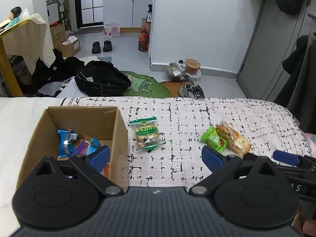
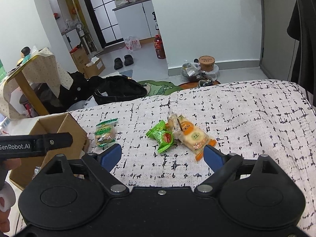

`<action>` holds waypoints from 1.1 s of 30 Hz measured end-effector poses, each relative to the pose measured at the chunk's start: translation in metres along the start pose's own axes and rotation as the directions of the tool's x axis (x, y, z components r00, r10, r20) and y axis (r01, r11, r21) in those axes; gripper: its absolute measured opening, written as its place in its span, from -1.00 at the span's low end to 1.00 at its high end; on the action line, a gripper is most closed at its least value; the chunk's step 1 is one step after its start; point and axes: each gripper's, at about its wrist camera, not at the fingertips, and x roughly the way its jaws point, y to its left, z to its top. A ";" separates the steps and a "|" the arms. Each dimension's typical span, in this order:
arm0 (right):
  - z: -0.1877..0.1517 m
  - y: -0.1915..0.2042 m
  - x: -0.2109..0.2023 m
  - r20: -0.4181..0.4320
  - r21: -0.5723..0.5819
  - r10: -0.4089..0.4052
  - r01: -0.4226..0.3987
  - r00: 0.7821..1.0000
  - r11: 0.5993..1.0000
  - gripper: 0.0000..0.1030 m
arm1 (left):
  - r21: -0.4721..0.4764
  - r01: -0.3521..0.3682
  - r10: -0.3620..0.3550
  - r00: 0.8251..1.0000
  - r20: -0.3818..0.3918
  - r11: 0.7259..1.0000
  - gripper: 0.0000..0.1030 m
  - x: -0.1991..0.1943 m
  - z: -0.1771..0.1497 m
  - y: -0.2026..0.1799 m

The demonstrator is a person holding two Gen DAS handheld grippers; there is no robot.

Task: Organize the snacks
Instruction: 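Move both open grippers back toward the remaining snacks, then grasp the green-labelled cow-print packet with the left gripper while the right gripper grasps the clear wrapped bar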

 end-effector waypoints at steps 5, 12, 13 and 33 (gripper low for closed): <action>0.005 -0.005 0.009 -0.018 -0.023 0.021 -0.021 1.000 1.000 0.74 | 0.021 -0.010 0.011 1.000 -0.023 1.000 0.91 0.009 0.002 -0.009; 0.008 -0.016 0.020 -0.036 -0.031 0.020 -0.021 0.999 0.999 0.71 | 0.032 -0.013 0.014 0.999 -0.035 0.999 0.89 0.024 0.007 -0.019; 0.008 -0.016 0.022 -0.036 -0.038 0.017 -0.018 0.999 0.999 0.69 | 0.038 -0.010 0.011 0.999 -0.035 0.999 0.88 0.027 0.008 -0.021; 0.021 -0.033 0.066 -0.077 -0.011 0.017 -0.018 0.997 1.000 0.20 | -0.032 -0.167 0.162 0.981 -0.103 0.986 0.75 0.111 0.019 -0.030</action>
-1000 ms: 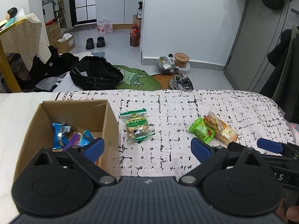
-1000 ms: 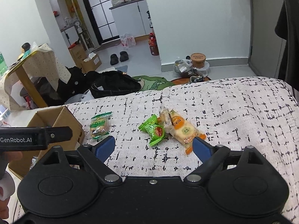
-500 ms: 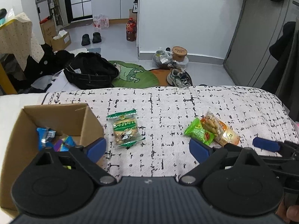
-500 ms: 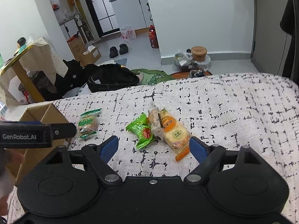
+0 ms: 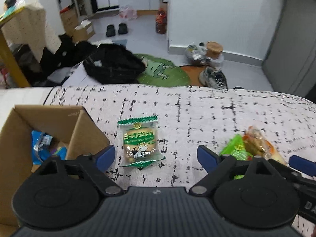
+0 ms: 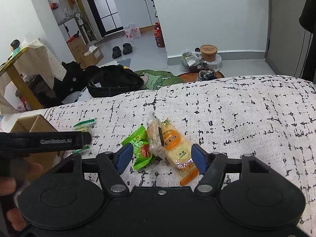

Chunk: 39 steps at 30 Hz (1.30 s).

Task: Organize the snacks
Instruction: 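Grasp the green-labelled cow-print packet with the left gripper while the right gripper grasps the clear wrapped bar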

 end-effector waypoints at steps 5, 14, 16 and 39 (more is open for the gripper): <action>0.002 -0.001 0.008 -0.008 0.001 0.009 -0.009 1.000 1.000 0.14 | 0.002 -0.048 0.048 0.998 0.028 0.999 0.75 0.006 0.006 -0.002; 0.009 0.000 0.021 -0.014 -0.001 0.013 -0.013 1.000 1.000 -0.12 | 0.068 -0.144 0.143 0.990 0.018 0.987 0.75 0.029 0.015 -0.008; 0.009 0.000 0.022 -0.012 -0.005 0.011 -0.011 1.000 1.000 -0.23 | 0.075 -0.154 0.154 0.988 0.010 0.985 0.75 0.031 0.015 -0.009; 0.004 -0.003 0.003 0.026 0.034 0.003 -0.004 1.000 0.999 -0.64 | -0.084 -0.103 0.093 0.989 -0.112 0.991 -0.06 0.058 0.016 0.009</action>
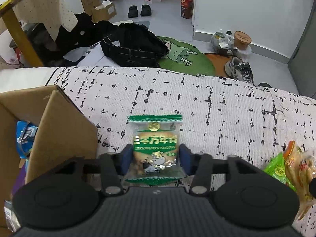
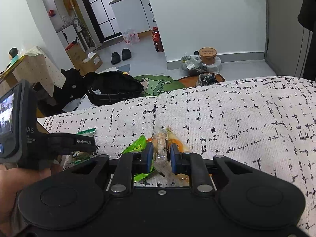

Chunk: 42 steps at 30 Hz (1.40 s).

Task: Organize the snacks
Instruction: 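Grasp the green-labelled cow-print packet with the left gripper while the right gripper grasps the clear wrapped bar, then carry the green-labelled packet and clear bar over the box and release both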

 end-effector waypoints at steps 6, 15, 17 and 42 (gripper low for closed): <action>-0.004 0.002 -0.004 -0.006 0.010 -0.018 0.018 1.000 1.000 -0.69 | 0.006 0.038 -0.038 0.999 0.002 0.999 -0.07 -0.009 -0.005 -0.001; -0.011 0.007 -0.013 -0.003 0.013 -0.060 0.060 0.998 0.998 -0.97 | 0.012 0.099 -0.099 0.995 0.025 0.995 -0.08 -0.034 -0.022 0.006; -0.014 0.008 -0.016 -0.002 0.017 -0.067 0.067 0.998 0.998 -0.97 | 0.013 0.112 -0.112 0.993 0.036 0.994 -0.08 -0.041 -0.024 0.009; -0.026 0.023 0.012 -0.063 -0.020 -0.046 0.045 0.997 0.999 -0.27 | 0.060 0.195 -0.194 0.981 -0.029 0.979 -0.07 -0.044 -0.044 0.012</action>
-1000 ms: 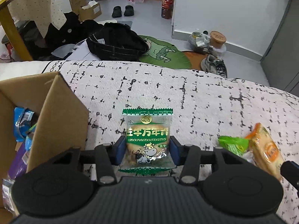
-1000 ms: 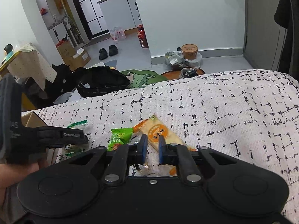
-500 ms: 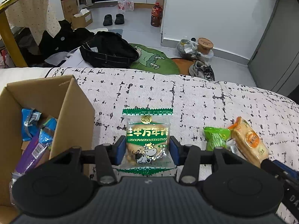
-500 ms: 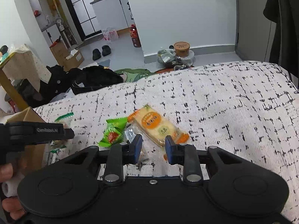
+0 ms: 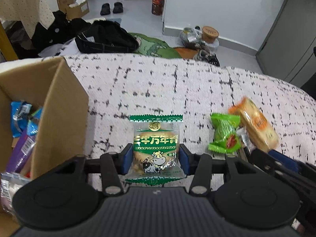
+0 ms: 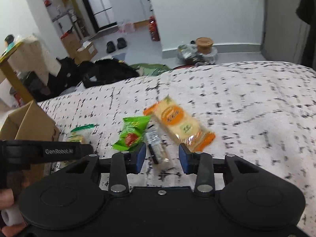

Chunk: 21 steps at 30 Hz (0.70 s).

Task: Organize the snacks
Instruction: 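Carry the green-labelled packet and clear bar over the box and release both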

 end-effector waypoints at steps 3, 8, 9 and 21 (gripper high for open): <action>-0.001 0.004 0.010 -0.033 -0.020 -0.002 0.001 0.999 1.000 -0.27 | 0.014 0.003 -0.002 1.000 -0.027 1.000 -0.07 0.005 -0.003 -0.003; -0.006 0.003 0.011 -0.052 -0.024 -0.009 0.008 0.999 1.000 -0.61 | 0.039 -0.012 0.013 0.999 -0.044 0.999 -0.05 0.012 -0.007 -0.007; -0.006 0.003 0.010 -0.055 -0.018 -0.005 0.004 0.998 1.000 -0.64 | 0.044 -0.019 0.020 0.999 -0.042 0.999 -0.01 0.013 -0.008 -0.009; -0.012 0.007 -0.018 -0.026 0.022 -0.025 0.026 0.999 0.999 -0.65 | 0.055 -0.028 0.029 0.999 -0.022 0.998 -0.06 0.006 -0.008 -0.009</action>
